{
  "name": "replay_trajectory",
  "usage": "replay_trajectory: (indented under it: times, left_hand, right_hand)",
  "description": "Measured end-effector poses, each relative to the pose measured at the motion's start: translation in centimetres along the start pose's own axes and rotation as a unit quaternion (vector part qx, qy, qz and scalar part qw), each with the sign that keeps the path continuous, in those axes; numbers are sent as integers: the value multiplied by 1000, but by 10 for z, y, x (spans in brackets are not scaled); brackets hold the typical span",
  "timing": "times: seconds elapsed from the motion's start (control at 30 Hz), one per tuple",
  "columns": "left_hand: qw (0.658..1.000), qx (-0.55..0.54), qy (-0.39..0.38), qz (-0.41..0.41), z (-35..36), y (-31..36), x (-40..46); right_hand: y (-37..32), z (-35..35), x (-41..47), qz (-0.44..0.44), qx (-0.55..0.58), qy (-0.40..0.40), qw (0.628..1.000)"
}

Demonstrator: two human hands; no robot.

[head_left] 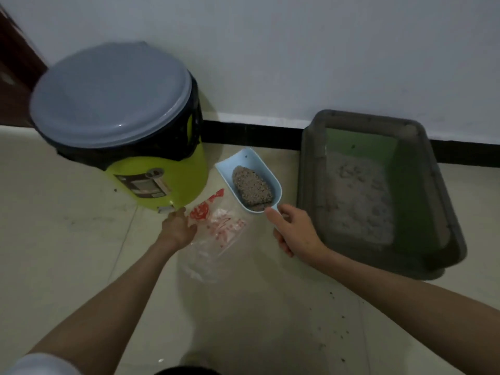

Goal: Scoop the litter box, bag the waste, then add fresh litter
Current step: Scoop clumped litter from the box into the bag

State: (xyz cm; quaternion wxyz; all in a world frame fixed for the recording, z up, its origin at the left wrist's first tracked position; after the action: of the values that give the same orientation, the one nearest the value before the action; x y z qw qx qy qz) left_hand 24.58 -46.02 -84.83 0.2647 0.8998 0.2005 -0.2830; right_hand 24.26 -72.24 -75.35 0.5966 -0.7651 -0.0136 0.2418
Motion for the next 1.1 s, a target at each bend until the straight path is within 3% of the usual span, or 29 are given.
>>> replay_trajectory:
  times: [0.07, 0.17, 0.3, 0.43, 0.53, 0.77, 1.1]
  left_hand:
    - [989, -132, -1, -66, 12, -16, 1]
    - [934, -332, -33, -123, 35, -26, 1]
    - [961, -268, 30, -61, 26, -8, 7]
    - [958, -251, 115, 73, 6, 33, 14]
    - [952, -242, 135, 133, -1, 52, 22]
    - [962, -199, 123, 138, -7, 54, 22]
    - [969, -194, 116, 100, -21, 59, 16]
  right_hand:
    - [16, 13, -1, 23, -18, -28, 999]
    - [44, 23, -10, 54, -53, -48, 996]
    - [75, 23, -19, 101, -126, -49, 986]
    - [86, 19, -11, 141, -187, -50, 971]
    - [75, 18, 2, 138, -230, -44, 962]
    - [30, 18, 36, 211, -313, -132, 916]
    - [-30, -2, 32, 189, -446, -171, 858]
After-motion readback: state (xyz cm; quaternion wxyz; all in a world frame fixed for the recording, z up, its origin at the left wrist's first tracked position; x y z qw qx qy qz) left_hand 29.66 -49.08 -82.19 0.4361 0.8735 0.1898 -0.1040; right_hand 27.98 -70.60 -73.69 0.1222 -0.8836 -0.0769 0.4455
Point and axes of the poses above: each hand's wrist, its own x-axis towards the middle knuckle, its own z-axis out of the palm, y = z × x, the point moved 6 cm from there along x, towards the middle knuckle, and after that the axes turned 9 degrees about -y, right-handed, at the moved point
